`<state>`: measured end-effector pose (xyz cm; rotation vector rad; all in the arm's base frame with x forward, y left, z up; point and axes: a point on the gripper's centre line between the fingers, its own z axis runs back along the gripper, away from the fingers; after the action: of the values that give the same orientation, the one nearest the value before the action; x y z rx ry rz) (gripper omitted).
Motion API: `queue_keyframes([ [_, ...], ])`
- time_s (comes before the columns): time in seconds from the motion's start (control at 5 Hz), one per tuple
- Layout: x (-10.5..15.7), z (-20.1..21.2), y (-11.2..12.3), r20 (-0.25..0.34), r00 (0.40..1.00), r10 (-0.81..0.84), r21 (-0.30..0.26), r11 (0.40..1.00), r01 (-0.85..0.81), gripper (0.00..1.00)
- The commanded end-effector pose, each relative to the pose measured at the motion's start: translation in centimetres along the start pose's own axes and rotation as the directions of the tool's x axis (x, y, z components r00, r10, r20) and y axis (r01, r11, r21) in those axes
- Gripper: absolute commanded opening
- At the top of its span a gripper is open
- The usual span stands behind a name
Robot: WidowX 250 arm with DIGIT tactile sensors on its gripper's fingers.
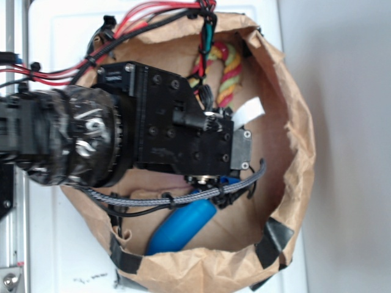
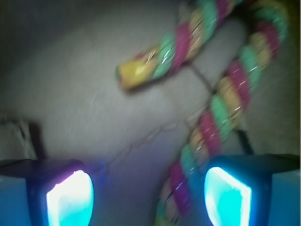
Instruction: Grab the multicolored rope.
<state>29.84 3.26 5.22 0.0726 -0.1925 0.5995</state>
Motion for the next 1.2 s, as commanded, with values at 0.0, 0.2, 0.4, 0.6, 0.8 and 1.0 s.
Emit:
queue_keyframes([
  [0.0, 2.9, 1.7, 2.4, 0.015, 0.999, 0.052, -0.042, 0.998, -0.052, 1.00],
  [0.2, 3.9, 1.6, 3.9, -0.011, 0.997, 0.083, -0.087, 0.993, -0.083, 1.00],
  [0.4, 4.4, -0.2, 4.6, 0.055, 0.995, 0.081, -0.061, 0.995, -0.078, 1.00],
  [0.6, 4.9, -2.3, 4.2, 0.081, 0.993, 0.082, -0.017, 0.997, -0.080, 1.00],
  [0.8, 4.3, -2.6, 3.6, 0.090, 0.994, 0.064, -0.003, 0.998, -0.064, 1.00],
  [1.0, 3.7, -2.8, 3.2, 0.097, 0.994, 0.048, 0.014, 0.999, -0.050, 1.00],
])
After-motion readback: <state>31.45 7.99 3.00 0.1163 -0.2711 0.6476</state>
